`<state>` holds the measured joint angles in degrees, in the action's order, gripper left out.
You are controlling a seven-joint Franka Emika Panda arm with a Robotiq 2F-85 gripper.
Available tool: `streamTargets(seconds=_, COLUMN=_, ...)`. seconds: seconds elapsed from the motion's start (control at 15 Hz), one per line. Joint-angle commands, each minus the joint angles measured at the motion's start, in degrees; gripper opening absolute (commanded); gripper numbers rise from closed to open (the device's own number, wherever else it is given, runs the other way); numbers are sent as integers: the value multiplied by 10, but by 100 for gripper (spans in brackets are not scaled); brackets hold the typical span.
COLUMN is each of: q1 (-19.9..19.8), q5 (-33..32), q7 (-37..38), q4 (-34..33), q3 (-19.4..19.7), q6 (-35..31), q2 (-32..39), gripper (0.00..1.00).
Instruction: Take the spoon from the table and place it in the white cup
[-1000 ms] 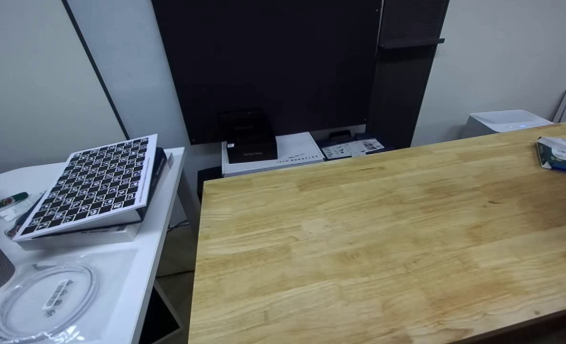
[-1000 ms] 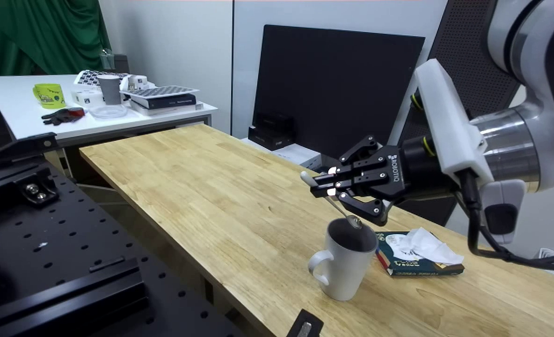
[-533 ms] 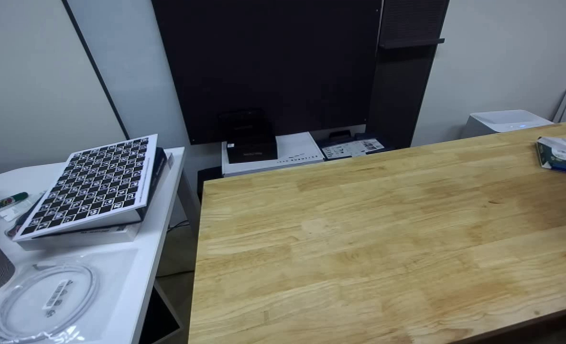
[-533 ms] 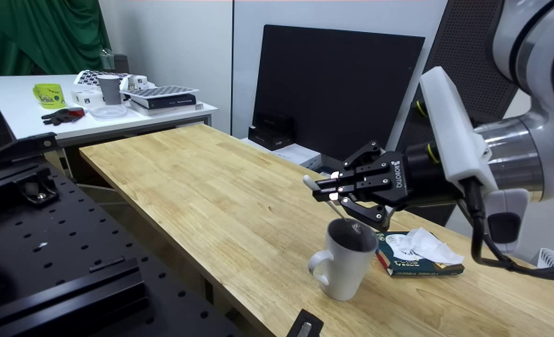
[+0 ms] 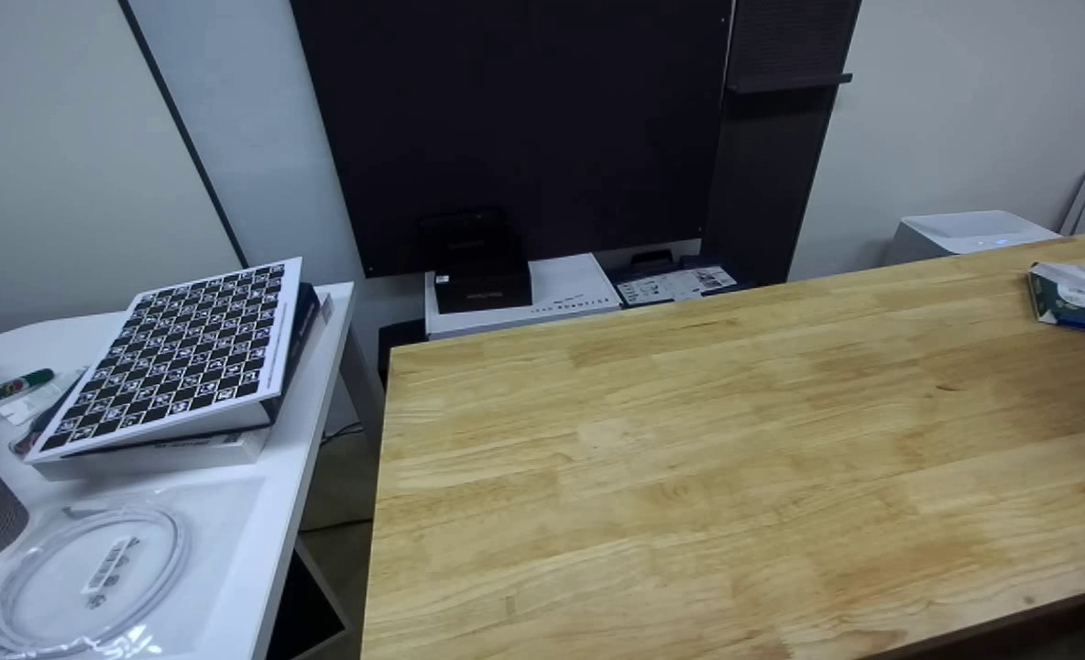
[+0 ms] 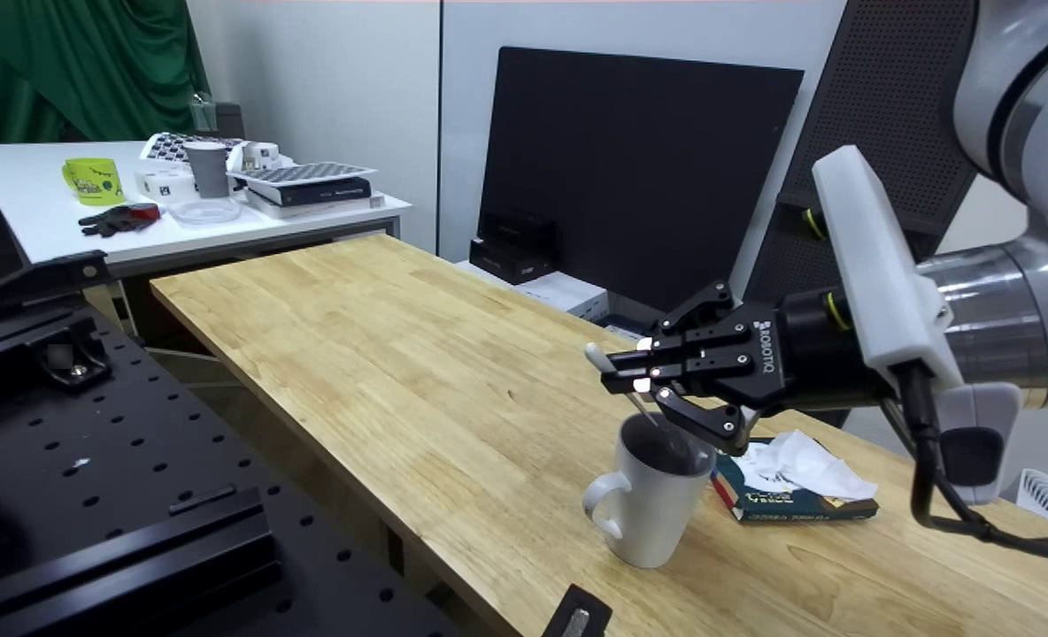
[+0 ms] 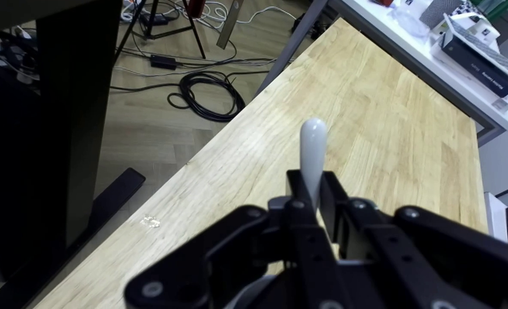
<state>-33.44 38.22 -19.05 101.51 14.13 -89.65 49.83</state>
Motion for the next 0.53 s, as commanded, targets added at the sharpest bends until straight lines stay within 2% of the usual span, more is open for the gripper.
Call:
streamTargets(seconds=0.0, q1=-35, q5=10, q7=24, q4=-83, q3=-15, q6=33, q2=72, gripper=3)
streamTargets(seconds=0.47, q1=-40, q5=9, q7=34, q4=-105, q3=-17, q6=36, q2=87, gripper=3)
